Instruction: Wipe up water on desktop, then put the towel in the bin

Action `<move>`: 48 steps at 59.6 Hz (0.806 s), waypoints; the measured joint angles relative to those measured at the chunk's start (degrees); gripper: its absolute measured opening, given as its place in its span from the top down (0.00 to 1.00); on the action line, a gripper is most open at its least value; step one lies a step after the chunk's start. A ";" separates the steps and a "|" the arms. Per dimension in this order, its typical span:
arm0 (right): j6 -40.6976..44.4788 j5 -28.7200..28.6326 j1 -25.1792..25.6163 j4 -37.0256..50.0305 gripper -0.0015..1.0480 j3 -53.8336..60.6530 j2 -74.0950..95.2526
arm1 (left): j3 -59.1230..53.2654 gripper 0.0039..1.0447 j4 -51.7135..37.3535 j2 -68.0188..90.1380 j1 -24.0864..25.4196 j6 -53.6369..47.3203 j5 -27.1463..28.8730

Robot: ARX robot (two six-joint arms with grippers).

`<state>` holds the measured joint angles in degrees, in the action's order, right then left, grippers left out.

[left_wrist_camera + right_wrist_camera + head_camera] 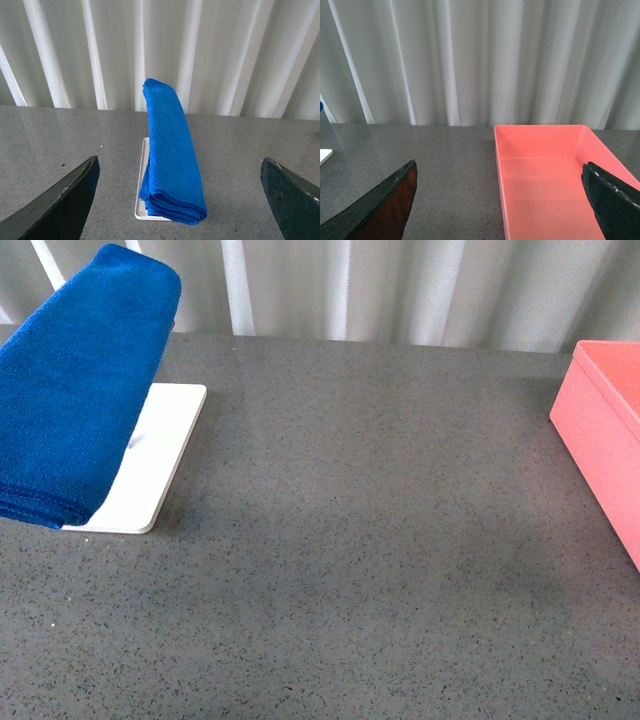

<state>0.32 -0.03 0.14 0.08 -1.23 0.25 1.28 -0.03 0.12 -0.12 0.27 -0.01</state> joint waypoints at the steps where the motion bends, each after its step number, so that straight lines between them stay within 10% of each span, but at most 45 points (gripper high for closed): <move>1: 0.00 0.00 0.00 0.00 0.07 0.00 0.00 | 0.00 0.06 0.00 0.00 0.00 0.00 0.00; 48: 0.00 0.00 0.00 0.00 0.07 0.00 0.00 | 0.00 0.06 0.00 0.00 0.00 0.00 0.00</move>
<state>0.32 -0.03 0.14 0.08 -1.23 0.25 1.28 -0.03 0.12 -0.12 0.27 -0.01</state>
